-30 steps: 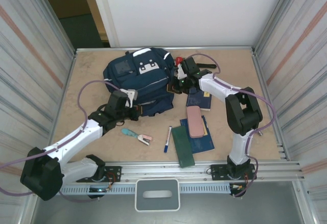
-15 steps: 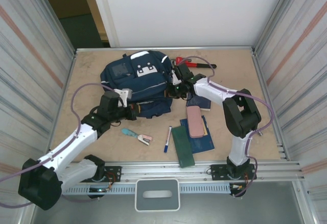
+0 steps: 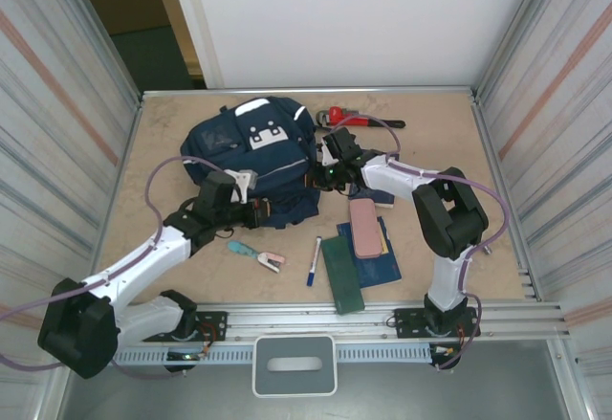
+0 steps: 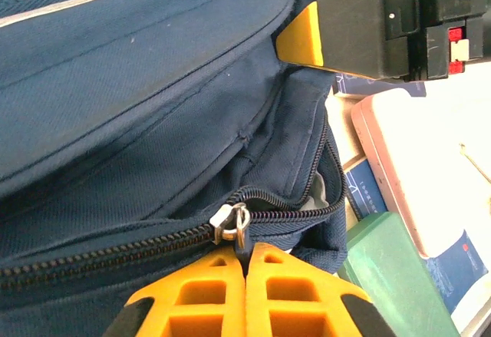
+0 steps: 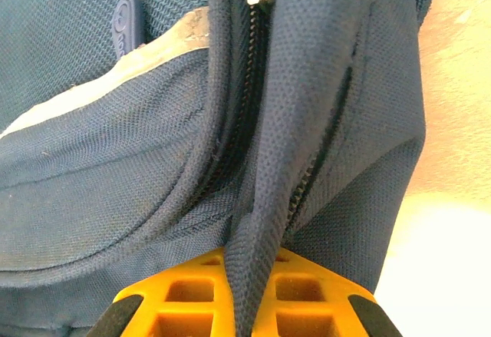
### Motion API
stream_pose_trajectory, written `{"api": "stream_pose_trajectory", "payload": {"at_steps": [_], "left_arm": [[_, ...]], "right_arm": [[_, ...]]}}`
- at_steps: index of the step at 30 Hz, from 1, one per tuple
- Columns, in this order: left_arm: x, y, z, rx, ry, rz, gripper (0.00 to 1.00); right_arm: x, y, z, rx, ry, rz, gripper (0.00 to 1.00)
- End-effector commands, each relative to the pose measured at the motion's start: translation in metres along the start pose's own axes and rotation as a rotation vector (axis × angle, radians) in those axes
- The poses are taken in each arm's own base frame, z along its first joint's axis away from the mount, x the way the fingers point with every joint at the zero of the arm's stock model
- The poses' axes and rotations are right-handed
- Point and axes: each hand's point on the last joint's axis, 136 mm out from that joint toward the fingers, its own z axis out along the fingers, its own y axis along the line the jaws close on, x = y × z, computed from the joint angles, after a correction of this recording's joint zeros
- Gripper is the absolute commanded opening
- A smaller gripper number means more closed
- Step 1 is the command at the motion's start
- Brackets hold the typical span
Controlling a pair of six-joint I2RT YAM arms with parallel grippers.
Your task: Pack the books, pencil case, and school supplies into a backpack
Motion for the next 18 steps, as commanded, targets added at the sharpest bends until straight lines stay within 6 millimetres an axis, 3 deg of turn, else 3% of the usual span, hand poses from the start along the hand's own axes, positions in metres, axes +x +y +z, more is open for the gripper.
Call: {"api": "stream_pose_trajectory", "payload": {"at_steps": [1,4,7,12,15,18], "left_arm": [[-0.026,-0.024,-0.003,0.082,-0.102,0.060,0.00],[-0.025,-0.007,-0.002,0.006,-0.118,-0.053,0.00],[-0.026,-0.004,0.000,-0.002,-0.172,-0.089,0.00],[-0.029,-0.023,-0.002,-0.048,-0.242,0.122,0.00],[-0.029,-0.024,-0.004,-0.131,-0.272,0.248,0.00],[-0.032,-0.019,-0.006,-0.120,-0.285,0.178,0.00]], "right_arm": [[-0.003,0.056,-0.005,-0.198,-0.022,-0.055,0.00],[-0.002,0.056,-0.008,-0.177,-0.050,-0.070,0.00],[-0.001,0.058,-0.010,-0.181,-0.081,-0.091,0.00],[0.000,0.072,-0.015,-0.254,-0.114,-0.101,0.00],[0.000,0.081,-0.018,-0.302,-0.129,-0.090,0.00],[0.000,0.082,-0.019,-0.292,-0.164,-0.102,0.00]]}}
